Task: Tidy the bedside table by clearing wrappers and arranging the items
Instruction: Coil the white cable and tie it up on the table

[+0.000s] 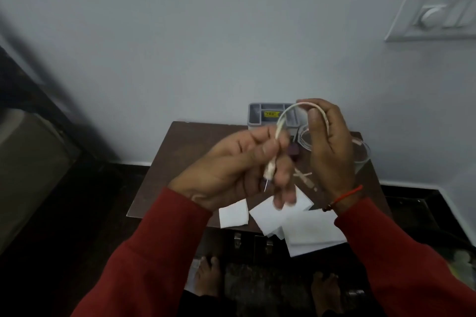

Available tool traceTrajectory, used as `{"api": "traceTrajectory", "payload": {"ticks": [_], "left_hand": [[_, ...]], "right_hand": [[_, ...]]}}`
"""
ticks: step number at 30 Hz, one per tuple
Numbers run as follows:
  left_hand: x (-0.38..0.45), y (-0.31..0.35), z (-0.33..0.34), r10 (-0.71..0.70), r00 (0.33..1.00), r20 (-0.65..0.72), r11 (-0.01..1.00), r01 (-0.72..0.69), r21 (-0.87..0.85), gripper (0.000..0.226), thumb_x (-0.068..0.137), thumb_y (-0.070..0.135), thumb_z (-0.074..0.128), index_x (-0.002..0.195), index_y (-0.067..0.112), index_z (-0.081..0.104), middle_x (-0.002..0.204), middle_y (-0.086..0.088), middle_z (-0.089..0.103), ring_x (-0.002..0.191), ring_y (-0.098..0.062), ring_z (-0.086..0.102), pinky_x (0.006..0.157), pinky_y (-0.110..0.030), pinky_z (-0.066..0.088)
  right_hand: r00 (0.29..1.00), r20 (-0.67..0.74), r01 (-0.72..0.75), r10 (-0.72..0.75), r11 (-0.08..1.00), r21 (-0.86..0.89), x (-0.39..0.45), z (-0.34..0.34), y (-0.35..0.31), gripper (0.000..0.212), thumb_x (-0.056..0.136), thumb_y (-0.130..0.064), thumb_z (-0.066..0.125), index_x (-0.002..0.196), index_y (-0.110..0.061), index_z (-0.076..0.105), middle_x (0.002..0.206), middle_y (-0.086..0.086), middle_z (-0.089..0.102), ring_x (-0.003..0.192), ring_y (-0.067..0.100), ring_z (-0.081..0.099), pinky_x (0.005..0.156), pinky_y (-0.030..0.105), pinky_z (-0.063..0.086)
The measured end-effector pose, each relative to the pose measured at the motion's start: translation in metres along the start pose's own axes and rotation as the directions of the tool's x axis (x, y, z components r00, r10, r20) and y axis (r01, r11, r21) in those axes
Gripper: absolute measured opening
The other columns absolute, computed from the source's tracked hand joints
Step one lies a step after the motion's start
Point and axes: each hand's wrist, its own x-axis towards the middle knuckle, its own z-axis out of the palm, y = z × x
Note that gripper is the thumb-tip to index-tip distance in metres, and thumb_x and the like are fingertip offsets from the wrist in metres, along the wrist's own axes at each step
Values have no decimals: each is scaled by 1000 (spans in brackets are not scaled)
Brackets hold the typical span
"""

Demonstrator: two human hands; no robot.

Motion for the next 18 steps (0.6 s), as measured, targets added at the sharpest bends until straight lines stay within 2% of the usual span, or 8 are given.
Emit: {"api": "traceTrajectory", "payload": {"ticks": [3,5,7,10,12,14,16,18], "left_hand": [[6,23,11,231,972,-38,933,-233,-274,20,104,9,45,112,5,63,104,-15,73,96,-33,74,77,-38,60],[-2,44,12,351,925,-143,818,-378,-433,23,105,6,41,114,2,61,115,-17,71,108,-36,70,85,-43,59],[-14,64,3,458,820,-342,666,-572,-479,23,108,3,34,115,2,56,126,-18,68,116,-38,67,90,-45,58],[-31,80,-12,473,622,-624,496,-774,-395,21,108,1,35,104,2,55,142,-20,58,120,-40,65,92,-46,59],[-31,77,-17,452,507,-734,525,-816,-241,24,108,0,37,94,3,56,143,-24,57,116,-40,67,87,-46,61],[-20,67,-12,468,420,-777,641,-767,-28,25,108,4,36,92,9,55,138,-23,61,114,-38,69,91,-45,60],[-11,57,-6,515,361,-778,742,-641,194,22,109,8,34,96,14,50,133,-19,66,116,-36,69,98,-45,57],[-10,48,-6,563,307,-767,806,-408,428,20,109,9,32,97,17,47,132,-12,68,117,-30,69,100,-42,56]], "right_hand": [[963,223,-237,154,875,422,-1,2,-16,30,106,-25,41,122,-9,61,107,14,71,102,35,69,92,54,54],[934,314,-324,173,784,530,1,-5,-21,30,104,-24,41,116,-8,64,97,20,68,99,46,64,93,63,50],[930,340,-334,136,699,633,2,-17,-26,29,101,-19,41,105,-7,67,82,13,63,87,38,63,89,57,53],[905,423,-356,43,620,699,0,-33,-38,20,92,-22,58,93,-4,67,58,2,45,55,20,46,74,39,53],[828,558,-468,58,619,630,-3,-33,-45,32,85,-30,69,93,1,66,50,0,33,44,15,31,61,35,49],[778,608,-532,160,682,501,-6,-27,-55,47,85,-41,69,94,5,66,48,1,31,39,13,25,52,30,41],[806,541,-524,242,716,461,-6,-20,-66,42,90,-39,61,90,2,66,50,2,32,37,12,24,51,30,37],[842,466,-515,274,666,540,-3,-20,-77,34,94,-34,52,77,-6,61,52,2,34,39,13,30,56,35,43]]}}
